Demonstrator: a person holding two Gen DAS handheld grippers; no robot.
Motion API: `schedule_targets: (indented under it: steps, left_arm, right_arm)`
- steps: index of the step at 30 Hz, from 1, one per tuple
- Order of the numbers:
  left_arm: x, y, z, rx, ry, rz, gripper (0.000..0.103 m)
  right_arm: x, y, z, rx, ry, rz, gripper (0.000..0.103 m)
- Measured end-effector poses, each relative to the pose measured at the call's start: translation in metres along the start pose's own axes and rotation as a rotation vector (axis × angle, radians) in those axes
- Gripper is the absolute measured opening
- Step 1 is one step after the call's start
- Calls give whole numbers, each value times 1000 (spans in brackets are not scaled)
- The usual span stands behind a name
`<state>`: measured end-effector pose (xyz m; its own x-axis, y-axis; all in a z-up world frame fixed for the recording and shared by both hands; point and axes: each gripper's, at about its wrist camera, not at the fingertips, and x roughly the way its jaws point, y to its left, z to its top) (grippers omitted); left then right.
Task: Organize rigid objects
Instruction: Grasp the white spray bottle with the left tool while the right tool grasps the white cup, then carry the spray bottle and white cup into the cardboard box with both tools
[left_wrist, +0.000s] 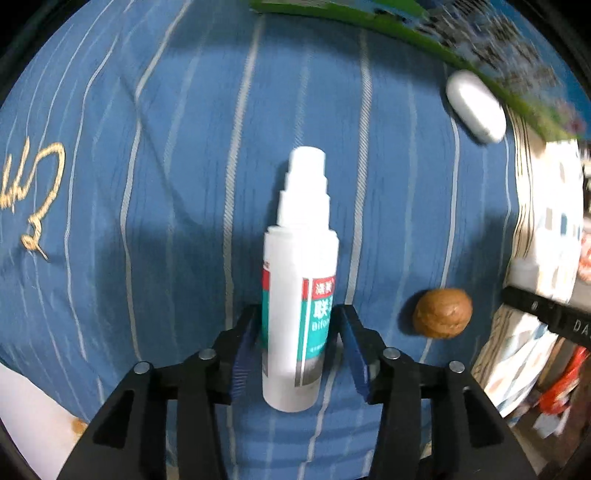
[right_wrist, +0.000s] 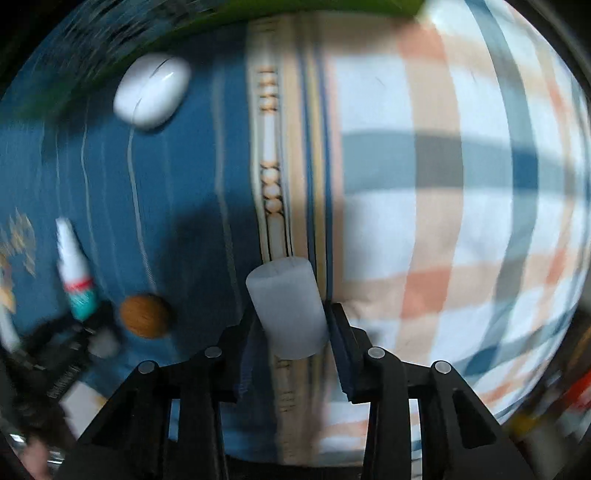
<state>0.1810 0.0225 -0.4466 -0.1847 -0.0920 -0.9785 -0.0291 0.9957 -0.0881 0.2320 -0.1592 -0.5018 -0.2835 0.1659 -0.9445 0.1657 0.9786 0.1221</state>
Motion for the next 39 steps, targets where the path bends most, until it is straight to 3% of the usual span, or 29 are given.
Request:
schedule_targets:
  steps: [3,6,10,12,13,16,20,23,32,39]
  left_arm:
    - [-3,19,5,-63,-6,-51,44]
    - [-2,23,7,-95,-10,-70,44]
    - [-1,39,13,-94,-28,-52,43]
    - [-7,29,14,-75,-37,-23,36]
    - [-10,21,12,-62,-42,2,31]
    - [-11,9,9,-21,-65,59,30]
    - [-16,-1,1,-19,-85,50,30]
    - [-31,-2,-10,-10,-125,39,30]
    - [-95,-18,-40,44,-288,21,30]
    - [-153,-20,-37,87,-392,-31,30]
  right_arm:
    - [4,-13,3,57,19,53,40]
    - [3,-13,10,63,34,51,44]
    - [1,0,28,60,38,14,49]
    - [-2,5,37,58,36,-25,49]
    - [-2,10,38,59,32,-42,48]
    - [-3,24,38,69,2,-106,38]
    - [-12,35,34,29,-49,-109,35]
    - [-4,44,-3,10,-69,-91,35]
    - [-77,45,-71,-92,-195,-60,34]
    - [-134,65,-96,-154,-300,-13,34]
